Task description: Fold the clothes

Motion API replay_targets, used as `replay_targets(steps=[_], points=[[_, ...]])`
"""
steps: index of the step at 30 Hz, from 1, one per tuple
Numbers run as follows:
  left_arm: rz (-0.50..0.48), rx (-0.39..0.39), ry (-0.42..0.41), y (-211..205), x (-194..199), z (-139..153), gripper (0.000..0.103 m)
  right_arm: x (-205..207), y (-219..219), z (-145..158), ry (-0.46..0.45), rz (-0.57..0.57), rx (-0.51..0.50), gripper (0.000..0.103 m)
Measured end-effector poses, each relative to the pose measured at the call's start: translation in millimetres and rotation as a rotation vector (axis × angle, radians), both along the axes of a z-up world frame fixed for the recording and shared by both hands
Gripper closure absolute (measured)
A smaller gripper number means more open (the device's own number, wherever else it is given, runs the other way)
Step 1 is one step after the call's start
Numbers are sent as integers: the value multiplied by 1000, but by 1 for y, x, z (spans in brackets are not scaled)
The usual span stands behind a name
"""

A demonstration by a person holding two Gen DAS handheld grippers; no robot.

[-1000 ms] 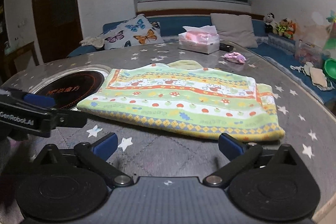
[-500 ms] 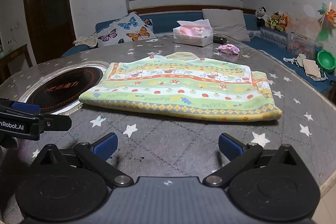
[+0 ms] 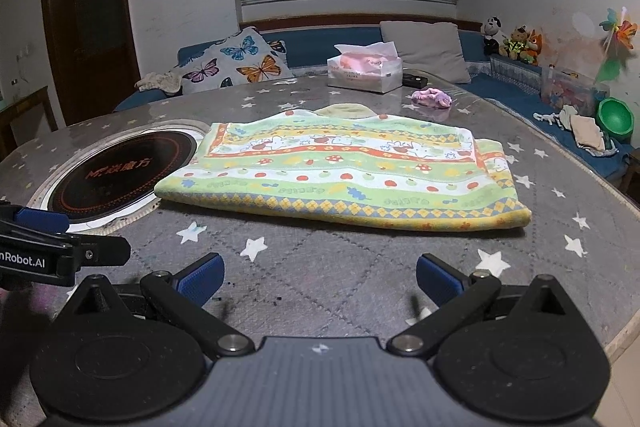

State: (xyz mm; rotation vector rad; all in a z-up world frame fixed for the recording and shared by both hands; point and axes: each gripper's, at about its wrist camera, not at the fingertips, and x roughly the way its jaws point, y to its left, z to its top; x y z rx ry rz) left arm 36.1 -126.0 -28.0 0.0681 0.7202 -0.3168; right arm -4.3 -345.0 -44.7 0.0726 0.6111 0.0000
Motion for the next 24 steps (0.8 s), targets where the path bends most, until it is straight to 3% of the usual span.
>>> replay_targets(steps=[24], points=[[-15,5,1,-5,-8,3,0,-5,4,6,-15,0,4,0]])
